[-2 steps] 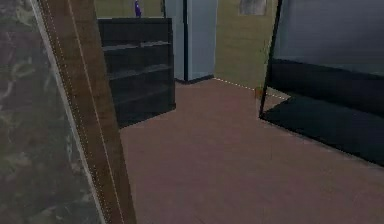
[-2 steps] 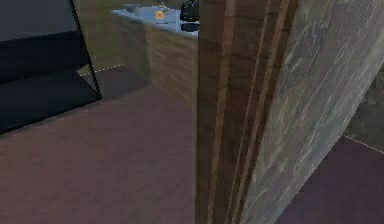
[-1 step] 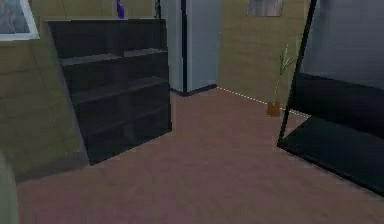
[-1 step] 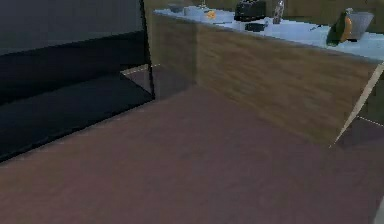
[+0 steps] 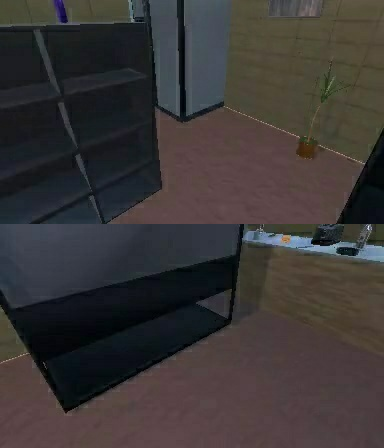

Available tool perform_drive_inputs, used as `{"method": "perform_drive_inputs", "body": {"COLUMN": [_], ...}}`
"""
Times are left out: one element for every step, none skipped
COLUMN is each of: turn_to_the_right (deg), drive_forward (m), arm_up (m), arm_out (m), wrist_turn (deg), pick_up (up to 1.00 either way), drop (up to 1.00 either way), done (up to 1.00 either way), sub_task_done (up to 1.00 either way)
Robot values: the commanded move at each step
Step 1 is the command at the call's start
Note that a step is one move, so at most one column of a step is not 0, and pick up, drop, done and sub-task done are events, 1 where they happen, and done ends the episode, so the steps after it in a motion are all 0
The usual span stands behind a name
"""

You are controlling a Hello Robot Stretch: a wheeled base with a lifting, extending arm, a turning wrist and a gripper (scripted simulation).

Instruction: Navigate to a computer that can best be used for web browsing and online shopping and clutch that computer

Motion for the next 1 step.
{"method": "perform_drive_inputs", "body": {"turn_to_the_right": [0.0], "drive_forward": [1.00], "arm_up": [0.00], "arm_out": [0.00], "wrist_turn": [0.0], "pick_up": [0.00], "drop": [0.00], "done": [0.00], "sub_task_done": [0.00]}}
